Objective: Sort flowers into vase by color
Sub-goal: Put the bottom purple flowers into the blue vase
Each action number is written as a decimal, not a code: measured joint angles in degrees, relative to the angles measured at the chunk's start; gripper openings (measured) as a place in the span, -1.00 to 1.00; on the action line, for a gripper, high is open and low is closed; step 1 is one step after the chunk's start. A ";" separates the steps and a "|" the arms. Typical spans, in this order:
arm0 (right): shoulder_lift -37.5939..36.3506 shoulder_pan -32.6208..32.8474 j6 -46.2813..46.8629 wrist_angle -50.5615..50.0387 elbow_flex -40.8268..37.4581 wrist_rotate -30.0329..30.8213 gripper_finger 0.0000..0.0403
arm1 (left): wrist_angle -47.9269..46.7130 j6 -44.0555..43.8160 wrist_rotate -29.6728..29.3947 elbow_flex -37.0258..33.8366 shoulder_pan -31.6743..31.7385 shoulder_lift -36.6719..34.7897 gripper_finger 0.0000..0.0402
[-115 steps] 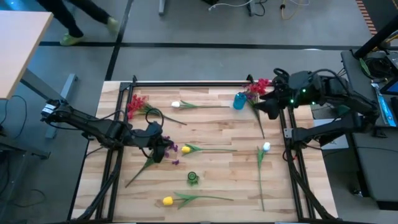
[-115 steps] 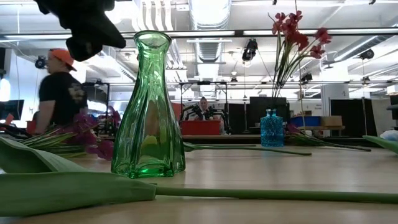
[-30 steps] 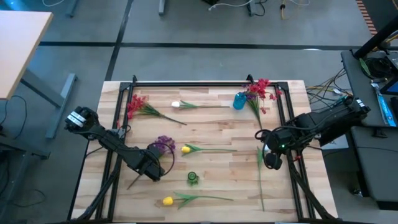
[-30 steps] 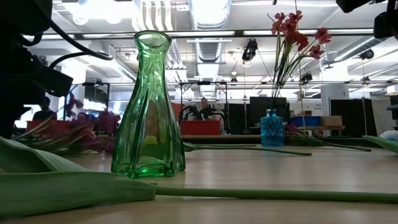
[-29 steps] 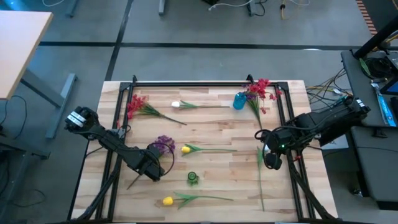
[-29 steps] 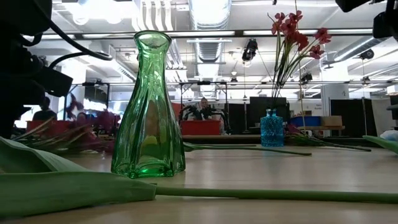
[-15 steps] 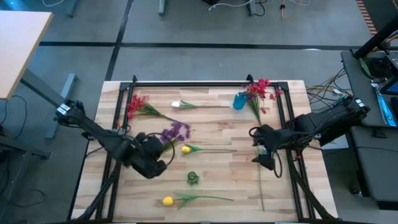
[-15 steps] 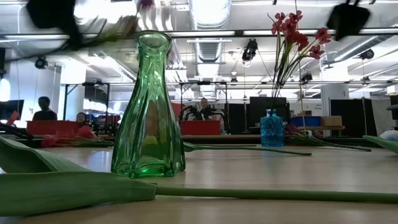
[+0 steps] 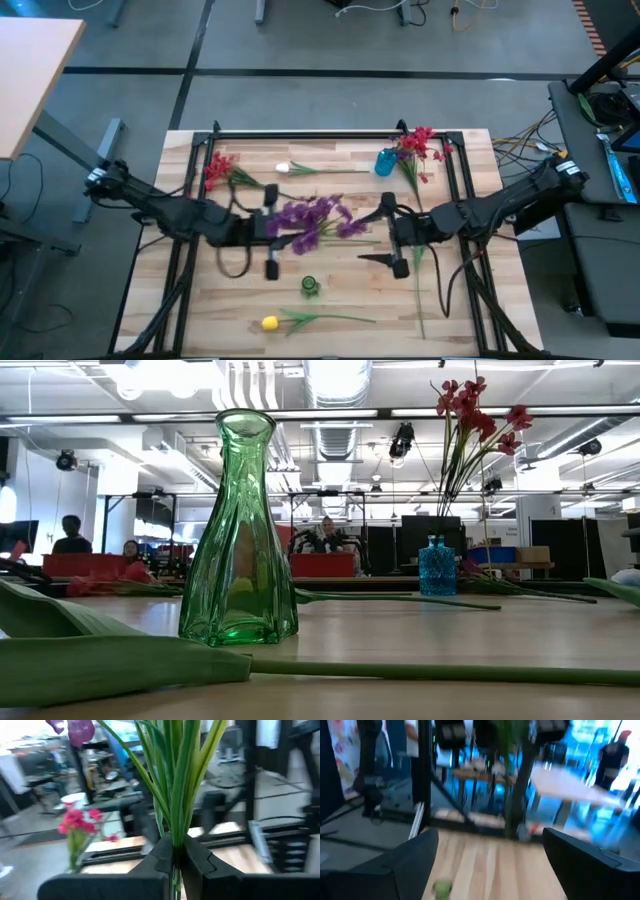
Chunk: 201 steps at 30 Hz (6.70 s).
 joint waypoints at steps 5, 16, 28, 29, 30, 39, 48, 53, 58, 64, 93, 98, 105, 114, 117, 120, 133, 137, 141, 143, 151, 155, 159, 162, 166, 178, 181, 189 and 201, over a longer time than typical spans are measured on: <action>3.73 -0.11 -3.14 3.30 2.67 4.34 0.61 | 6.04 -0.82 2.27 -0.13 5.20 5.18 -1.00; 2.18 -0.12 -2.70 5.86 3.49 13.26 0.60 | 12.30 -1.27 7.27 -0.13 7.54 12.64 -1.00; 2.14 -0.25 0.37 5.83 3.49 10.86 -0.09 | 17.90 -1.45 7.10 -0.13 8.93 15.18 -0.96; 2.14 -0.30 0.37 5.81 3.49 10.88 -0.22 | 18.07 -1.43 7.10 -0.13 8.88 15.29 -0.94; 2.14 -0.30 0.37 5.81 3.49 10.87 -0.35 | 18.04 -1.36 7.12 -0.13 8.88 15.35 -0.93; 1.77 -0.50 0.15 5.57 3.49 10.44 -0.90 | 17.97 -2.56 7.10 -0.13 8.93 15.23 -0.81; -0.72 -1.73 -2.42 4.12 3.46 17.98 -0.91 | 5.21 -5.17 4.65 -0.11 9.04 9.88 -0.16; -4.05 -5.91 -4.42 -0.65 3.44 29.54 -0.91 | -8.04 -9.19 2.49 -0.11 9.04 4.19 0.13; -5.93 -16.92 -3.62 -3.93 3.44 34.06 -0.91 | -19.73 -13.90 -2.96 -0.11 8.98 -1.42 0.20; -4.18 -29.35 1.21 -5.04 3.44 28.58 -0.91 | -28.77 -17.74 -8.63 -0.11 8.72 -6.04 0.14; -2.74 -28.50 1.07 -1.14 7.99 28.33 -0.91 | -17.60 -6.12 -7.25 -22.07 8.75 -26.81 0.08; -2.69 -19.82 4.88 -3.12 11.11 23.65 -0.91 | -15.88 3.90 5.31 -25.33 9.98 -30.19 0.08; -2.36 -11.84 18.33 -8.38 6.85 30.58 -0.91 | -13.03 -0.40 5.44 -27.03 10.02 -36.85 0.08; -2.27 -12.68 34.76 -27.46 1.00 61.81 -0.91 | -1.92 -1.51 5.45 -35.08 10.02 -43.09 0.08; -2.70 -16.00 35.03 -27.49 -0.11 62.42 -0.91 | 0.24 1.97 7.08 -37.50 10.13 -44.01 0.08; -2.85 -19.78 33.85 -27.22 -0.12 61.20 -0.91 | -1.02 4.80 10.18 -38.12 10.20 -45.20 0.08; -1.54 -30.68 19.78 -13.67 -0.12 51.61 -0.91 | -1.48 7.84 4.90 -38.27 10.20 -46.29 0.08; 0.00 -31.90 15.17 -7.51 -0.08 49.79 -0.91 | -2.96 8.81 1.39 -37.41 10.20 -47.32 0.08; 2.72 -33.19 12.77 -4.78 -0.10 48.93 -0.91 | -5.61 8.24 1.38 -37.07 10.20 -48.35 0.08; 3.78 -33.60 12.65 -4.50 -0.09 48.95 -0.91 | -6.14 7.91 1.37 -37.10 10.20 -48.88 0.08; 5.24 -33.89 9.66 -1.95 -0.10 49.43 -0.91 | -7.73 5.63 -1.82 -37.44 10.20 -50.70 0.08; 5.24 -34.30 8.66 -1.93 -0.10 49.85 -0.91 | -7.92 5.36 -2.16 -37.50 10.20 -51.16 0.08; 5.36 -35.17 8.52 -1.93 -0.10 49.85 -0.91 | -8.16 5.33 -2.15 -37.52 10.20 -51.14 0.08; 5.89 -36.09 8.89 -1.79 -0.10 49.51 -0.91 | -8.17 5.33 -2.15 -37.58 10.20 -51.10 0.08; 7.18 -37.27 9.65 -0.77 -0.10 49.36 -0.91 | -8.34 5.44 -2.15 -37.61 10.20 -51.17 0.08; 7.91 -37.37 8.55 0.23 -0.10 49.32 -0.91 | -8.32 5.69 -3.09 -37.61 10.20 -51.14 0.08; 7.97 -37.37 9.37 -0.64 -0.11 49.15 -0.87 | -8.31 5.57 -3.11 -37.61 10.20 -51.14 0.08; 7.97 -37.37 9.90 -1.16 -0.12 49.17 -0.55 | -8.27 4.12 -3.29 -37.61 10.20 -51.14 0.08; 7.38 -37.14 12.35 -6.06 -0.11 49.19 -0.12 | -8.80 0.70 -7.57 -37.61 10.18 -50.99 0.08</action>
